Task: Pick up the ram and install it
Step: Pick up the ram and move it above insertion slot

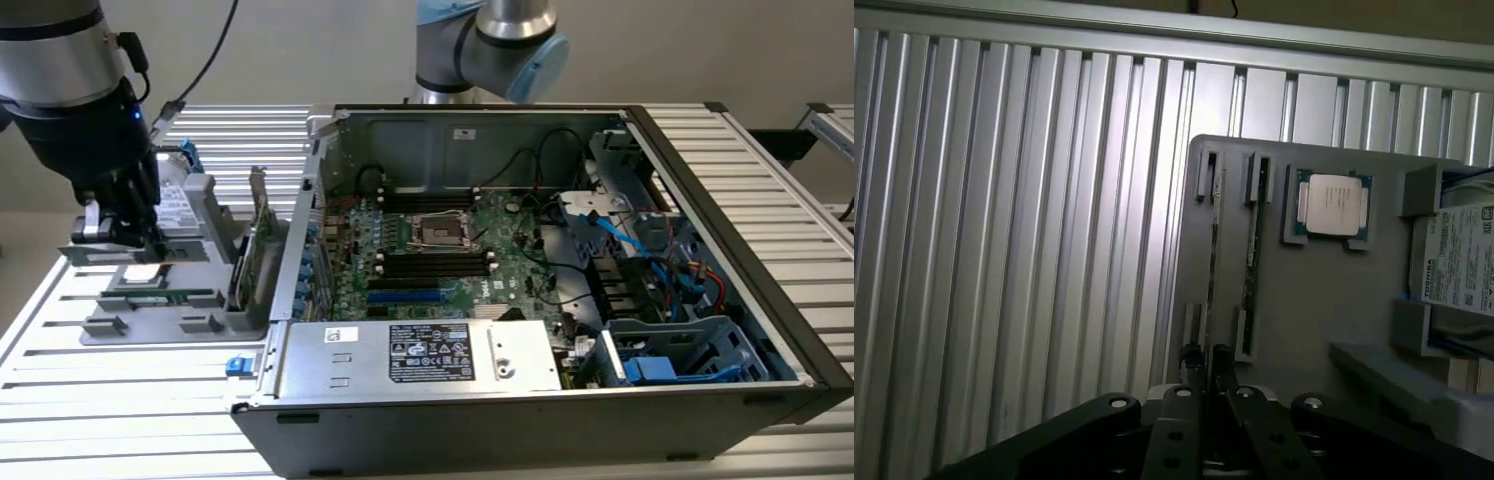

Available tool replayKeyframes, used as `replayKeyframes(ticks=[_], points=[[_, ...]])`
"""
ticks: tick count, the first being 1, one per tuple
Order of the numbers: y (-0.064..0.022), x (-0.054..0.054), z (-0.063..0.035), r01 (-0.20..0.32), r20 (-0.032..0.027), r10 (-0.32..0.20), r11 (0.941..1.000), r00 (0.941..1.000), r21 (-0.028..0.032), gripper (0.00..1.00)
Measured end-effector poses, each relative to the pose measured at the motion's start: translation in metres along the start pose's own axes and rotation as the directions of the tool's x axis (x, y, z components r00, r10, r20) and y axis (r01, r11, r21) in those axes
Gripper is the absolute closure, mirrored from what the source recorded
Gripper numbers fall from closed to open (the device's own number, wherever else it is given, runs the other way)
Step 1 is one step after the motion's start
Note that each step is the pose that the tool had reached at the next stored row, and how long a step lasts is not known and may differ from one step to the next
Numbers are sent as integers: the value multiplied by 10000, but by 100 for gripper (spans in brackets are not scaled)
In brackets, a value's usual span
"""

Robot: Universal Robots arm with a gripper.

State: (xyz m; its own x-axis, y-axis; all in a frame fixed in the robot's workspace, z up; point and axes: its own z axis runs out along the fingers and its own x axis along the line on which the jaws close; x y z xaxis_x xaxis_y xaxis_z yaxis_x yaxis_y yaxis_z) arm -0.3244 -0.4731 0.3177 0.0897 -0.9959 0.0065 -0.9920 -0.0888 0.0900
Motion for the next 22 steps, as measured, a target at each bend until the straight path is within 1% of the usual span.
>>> replayKeyframes(ticks=[7,12,15,22], points=[[-231,104,-335,8,88,-8,10000,10000,7,86],[-403,171,-549,15,160,-15,10000,9999,14,86],[-535,194,-604,19,210,-19,10000,9998,18,86],[-848,238,-654,28,300,-28,10000,9995,26,86]])
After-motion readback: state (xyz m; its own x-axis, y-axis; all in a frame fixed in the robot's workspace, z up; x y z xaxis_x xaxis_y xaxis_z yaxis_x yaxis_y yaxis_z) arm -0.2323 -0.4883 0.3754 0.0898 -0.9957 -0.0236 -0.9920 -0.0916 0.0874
